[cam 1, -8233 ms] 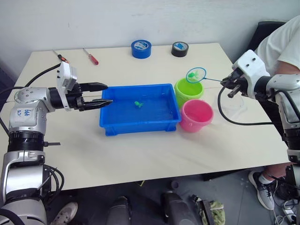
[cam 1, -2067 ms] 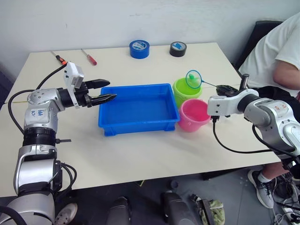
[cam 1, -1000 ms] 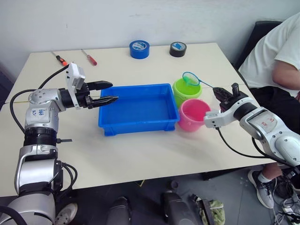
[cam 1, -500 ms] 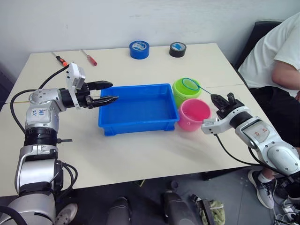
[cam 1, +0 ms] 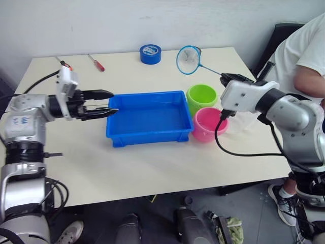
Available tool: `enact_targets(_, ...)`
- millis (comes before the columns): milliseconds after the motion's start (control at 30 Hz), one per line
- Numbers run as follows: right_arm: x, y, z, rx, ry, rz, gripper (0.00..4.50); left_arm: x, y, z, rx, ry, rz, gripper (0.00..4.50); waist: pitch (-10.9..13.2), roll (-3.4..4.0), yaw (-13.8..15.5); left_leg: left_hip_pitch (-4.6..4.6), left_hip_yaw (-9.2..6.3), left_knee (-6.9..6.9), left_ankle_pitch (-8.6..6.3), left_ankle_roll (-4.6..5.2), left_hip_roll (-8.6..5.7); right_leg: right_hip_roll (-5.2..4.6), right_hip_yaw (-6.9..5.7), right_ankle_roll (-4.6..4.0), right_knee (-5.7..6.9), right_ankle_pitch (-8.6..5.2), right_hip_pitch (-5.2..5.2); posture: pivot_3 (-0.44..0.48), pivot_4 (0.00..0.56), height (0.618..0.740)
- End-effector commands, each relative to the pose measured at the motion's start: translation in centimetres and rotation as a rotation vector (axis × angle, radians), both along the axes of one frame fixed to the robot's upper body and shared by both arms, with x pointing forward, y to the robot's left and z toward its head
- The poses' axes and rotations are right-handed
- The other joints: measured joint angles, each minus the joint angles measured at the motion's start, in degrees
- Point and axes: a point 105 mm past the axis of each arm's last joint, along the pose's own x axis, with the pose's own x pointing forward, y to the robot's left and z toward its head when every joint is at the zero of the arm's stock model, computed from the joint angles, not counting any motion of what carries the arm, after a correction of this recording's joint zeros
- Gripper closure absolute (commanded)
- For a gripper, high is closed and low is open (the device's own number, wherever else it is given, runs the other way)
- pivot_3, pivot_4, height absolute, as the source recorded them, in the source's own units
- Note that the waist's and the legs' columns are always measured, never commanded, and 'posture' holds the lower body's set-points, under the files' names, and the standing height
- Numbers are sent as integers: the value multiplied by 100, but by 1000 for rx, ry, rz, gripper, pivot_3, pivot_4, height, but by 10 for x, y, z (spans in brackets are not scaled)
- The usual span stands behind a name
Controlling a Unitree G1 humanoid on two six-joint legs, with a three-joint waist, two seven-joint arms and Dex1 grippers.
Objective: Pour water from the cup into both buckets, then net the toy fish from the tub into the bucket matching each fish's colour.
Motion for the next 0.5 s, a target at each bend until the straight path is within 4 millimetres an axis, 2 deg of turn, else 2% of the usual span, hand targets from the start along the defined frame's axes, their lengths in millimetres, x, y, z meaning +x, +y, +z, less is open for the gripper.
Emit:
enact_targets(33,-19,20,-4,139,275,233,4500,-23,-2,16,16,-26,-60,1045,0,0,3,1,-1,-1,-1,1,0,-2,-1,0,0,0,1,0,150,734)
enact_targets(200,-43,41,-35,133,599,462,4500,-48,-4,16,18,-16,-70,1045,0,0,8,-1,-3,1,-1,5,2,-6,-3,-1,0,0,2,0,150,734)
enact_targets(267,-60,52,-59,83,782,576,4500,-65,-6,5,34,12,-84,1045,0,0,12,-2,-5,1,-2,7,3,-5,-5,-2,0,-1,1,0,150,734)
enact_targets(300,-65,55,-66,73,834,605,4500,-70,-7,1,40,22,-87,1045,0,0,0,-2,-5,-1,-3,8,3,-6,-4,-2,-4,-1,1,0,150,734)
enact_targets(500,-67,79,-104,55,984,664,4500,-93,-23,-25,54,80,-113,1045,0,-1,-7,2,-4,-1,-4,10,6,-5,-1,-5,0,-2,-2,0,150,734)
